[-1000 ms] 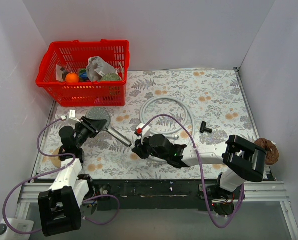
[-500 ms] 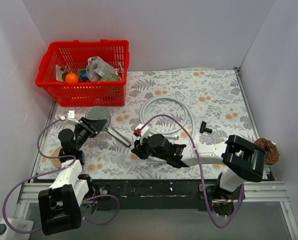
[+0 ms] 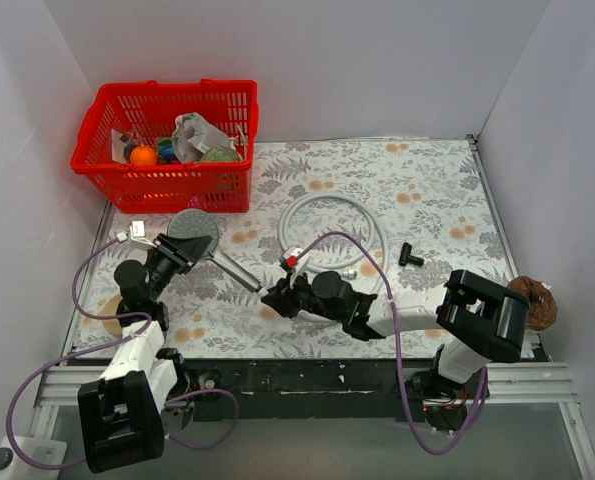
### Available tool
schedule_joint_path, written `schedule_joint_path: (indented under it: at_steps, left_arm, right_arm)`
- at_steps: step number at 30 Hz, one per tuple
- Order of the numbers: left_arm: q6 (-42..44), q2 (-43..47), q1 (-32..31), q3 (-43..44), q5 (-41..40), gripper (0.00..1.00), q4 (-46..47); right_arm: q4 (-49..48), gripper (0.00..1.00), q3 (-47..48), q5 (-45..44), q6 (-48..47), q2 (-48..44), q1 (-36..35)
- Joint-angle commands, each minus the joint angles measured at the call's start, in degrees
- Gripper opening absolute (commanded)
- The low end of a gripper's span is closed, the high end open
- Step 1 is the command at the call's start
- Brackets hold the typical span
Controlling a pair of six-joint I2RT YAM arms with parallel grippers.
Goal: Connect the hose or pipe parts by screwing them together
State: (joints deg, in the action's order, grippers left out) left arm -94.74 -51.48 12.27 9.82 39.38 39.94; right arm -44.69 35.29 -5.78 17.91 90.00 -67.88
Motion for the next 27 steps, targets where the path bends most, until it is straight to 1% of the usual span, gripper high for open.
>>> schedule_joint_path:
  at_steps: [1, 2, 4, 5, 7, 8, 9, 10, 11, 12, 13, 15, 16, 22, 24, 25, 27]
  left_arm:
    - [-5.46, 0.6, -2.08, -1.12, 12.57, 0.0, -1.36]
    - [-5.54, 0.68, -2.08, -1.12, 12.66, 0.0, -1.27]
    - [-5.72, 0.51, -2.16, -1.38, 13.0, 0.0, -0.84]
    - [-5.81, 0.33, -2.25, -1.47, 13.18, 0.0, -0.4]
    - [-6.16, 0.16, -2.6, -1.39, 13.53, 0.0, -0.22]
    - [-6.16, -0.11, -2.69, -1.39, 13.8, 0.0, 0.04]
    - [-6.33, -0.11, -2.69, -1.47, 13.97, 0.0, 0.48]
    - [-6.42, -0.19, -2.78, -1.56, 14.06, 0.0, 0.66]
    - [-6.51, -0.54, -2.95, -1.48, 14.58, 0.0, 0.92]
    - [-6.51, -0.72, -2.96, -1.48, 14.59, 0.0, 1.27]
    - [-6.6, -0.81, -3.13, -1.48, 14.76, 0.0, 1.36]
    - [-6.86, -1.16, -3.22, -1.56, 15.03, 0.0, 1.71]
    - [-6.86, -1.25, -3.22, -1.48, 15.12, 0.0, 1.8]
    - [-6.51, -1.25, -3.31, -1.65, 14.77, 0.0, 1.98]
    - [-6.08, -0.99, -3.22, -1.74, 14.07, 0.0, 1.54]
    - [-5.9, -0.64, -3.31, -1.83, 13.71, 0.0, 1.37]
    - [-5.11, 0.07, -3.22, -1.74, 12.66, 0.0, 0.31]
  right_arm:
    - [-27.02, 0.01, 0.23, 2.53, 0.9, -0.17, 0.55]
    - [-29.9, 0.01, -0.3, 3.23, 1.42, -0.17, 0.81]
    - [-32.55, 0.01, -1.62, 4.54, 3.87, 0.62, 1.95]
    - [-35.79, 0.01, -1.97, 5.33, 4.67, 0.88, 2.31]
    - [-39.23, 0.01, -2.94, 8.49, 8.0, 2.37, 3.71]
    - [-42.47, 0.01, -3.21, 11.38, 9.5, 3.6, 4.41]
    - [-44.15, 0.01, -3.21, 13.23, 11.51, 4.48, 5.03]
    - [-46.08, 0.01, -3.29, 15.08, 15.45, 5.36, 6.6]
    - [-48.37, 0.01, -3.12, 18.75, 18.01, 7.45, 7.49]
    - [-51.87, 0.01, -2.86, 20.53, 20.21, 8.52, 8.37]
    - [-54.17, 0.01, -2.16, 22.11, 24.76, 9.75, 10.03]
    - [-59.43, 0.01, -2.07, 24.06, 27.78, 12.56, 11.01]
    - [-60.51, 0.01, -2.07, 24.32, 29.36, 13.18, 11.53]
    - [-63.5, 0.02, -0.92, 25.38, 31.83, 15.82, 11.98]
    - [-63.16, 0.07, -0.66, 25.91, 32.1, 16.18, 11.98]
    - [-62.37, 0.15, -0.92, 25.82, 31.92, 16.18, 11.98]
    - [-60.79, 0.22, -1.97, 25.29, 31.05, 15.56, 11.98]
